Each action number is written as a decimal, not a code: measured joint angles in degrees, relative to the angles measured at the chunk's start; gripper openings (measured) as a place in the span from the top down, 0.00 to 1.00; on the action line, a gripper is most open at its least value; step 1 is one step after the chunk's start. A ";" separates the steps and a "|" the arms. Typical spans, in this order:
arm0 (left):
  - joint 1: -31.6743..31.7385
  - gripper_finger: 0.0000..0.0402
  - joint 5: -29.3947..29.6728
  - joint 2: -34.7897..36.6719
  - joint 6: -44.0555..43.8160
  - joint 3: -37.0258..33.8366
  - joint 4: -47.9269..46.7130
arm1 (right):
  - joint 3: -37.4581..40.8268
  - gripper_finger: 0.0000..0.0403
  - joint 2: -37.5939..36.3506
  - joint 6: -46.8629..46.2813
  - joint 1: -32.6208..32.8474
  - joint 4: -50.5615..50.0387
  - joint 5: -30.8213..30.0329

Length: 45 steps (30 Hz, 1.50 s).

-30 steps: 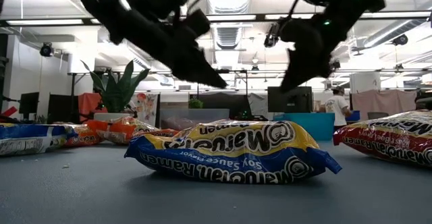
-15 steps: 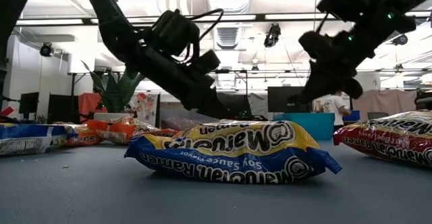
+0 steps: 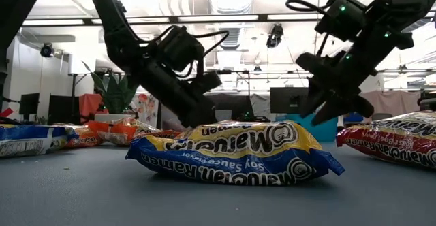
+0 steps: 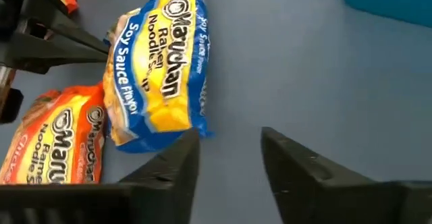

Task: Sort Maruchan noodles
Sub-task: Put the blue noodle pack into the yellow bin

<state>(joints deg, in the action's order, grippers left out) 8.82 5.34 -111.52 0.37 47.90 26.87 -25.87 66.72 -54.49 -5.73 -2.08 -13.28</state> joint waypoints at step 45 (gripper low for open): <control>-0.13 1.00 -8.91 7.70 0.22 -1.88 1.63 | -0.24 0.73 23.08 19.29 -0.95 44.95 6.93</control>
<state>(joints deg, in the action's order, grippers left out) 8.69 -3.57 -103.82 0.60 46.02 28.51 -26.11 89.80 -35.20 -6.67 42.87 -6.35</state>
